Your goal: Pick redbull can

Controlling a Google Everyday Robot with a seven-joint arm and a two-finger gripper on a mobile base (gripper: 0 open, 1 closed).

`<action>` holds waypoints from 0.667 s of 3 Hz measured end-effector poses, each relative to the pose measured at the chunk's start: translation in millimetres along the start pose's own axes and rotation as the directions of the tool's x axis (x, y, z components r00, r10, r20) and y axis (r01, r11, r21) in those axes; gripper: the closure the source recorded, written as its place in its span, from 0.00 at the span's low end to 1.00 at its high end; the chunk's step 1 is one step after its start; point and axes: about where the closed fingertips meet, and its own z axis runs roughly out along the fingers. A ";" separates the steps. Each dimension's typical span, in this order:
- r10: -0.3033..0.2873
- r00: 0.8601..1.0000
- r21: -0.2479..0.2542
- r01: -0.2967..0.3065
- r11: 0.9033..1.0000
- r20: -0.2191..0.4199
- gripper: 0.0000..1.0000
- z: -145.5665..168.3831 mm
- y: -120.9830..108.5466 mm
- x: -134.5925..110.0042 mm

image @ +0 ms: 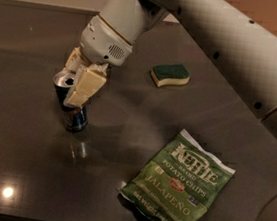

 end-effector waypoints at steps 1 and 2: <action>-0.005 1.000 0.019 0.005 1.000 0.010 1.00 -26.1 0.5 -5.9; -0.049 0.998 0.061 0.047 0.997 0.033 1.00 -66.4 6.6 -28.0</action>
Offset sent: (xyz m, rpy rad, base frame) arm 0.0044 -0.0412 0.0710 0.0399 -0.0254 0.0143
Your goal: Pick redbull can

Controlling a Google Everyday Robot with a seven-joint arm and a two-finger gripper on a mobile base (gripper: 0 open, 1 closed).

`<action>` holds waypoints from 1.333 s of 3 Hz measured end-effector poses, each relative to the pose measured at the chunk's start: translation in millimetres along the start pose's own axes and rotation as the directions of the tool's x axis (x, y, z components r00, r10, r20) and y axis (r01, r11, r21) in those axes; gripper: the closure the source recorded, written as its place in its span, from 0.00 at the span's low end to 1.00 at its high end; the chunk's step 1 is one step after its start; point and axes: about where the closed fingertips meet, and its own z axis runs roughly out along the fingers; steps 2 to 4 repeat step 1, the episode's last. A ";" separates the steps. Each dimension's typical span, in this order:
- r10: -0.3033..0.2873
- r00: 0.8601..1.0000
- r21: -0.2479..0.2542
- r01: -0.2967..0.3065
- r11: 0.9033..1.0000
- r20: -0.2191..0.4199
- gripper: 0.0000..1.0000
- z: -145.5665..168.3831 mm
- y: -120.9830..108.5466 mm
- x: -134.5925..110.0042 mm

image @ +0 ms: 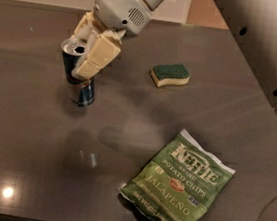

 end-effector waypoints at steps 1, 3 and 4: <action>0.000 1.000 0.000 0.000 1.000 0.000 1.00 0.0 0.0 0.0; 0.000 1.000 0.000 0.000 1.000 0.000 1.00 0.0 0.0 0.0; 0.000 1.000 0.000 0.000 1.000 0.000 1.00 0.0 0.0 0.0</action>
Offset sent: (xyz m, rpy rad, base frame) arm 0.0000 0.0000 0.0000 0.0000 0.0000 0.0000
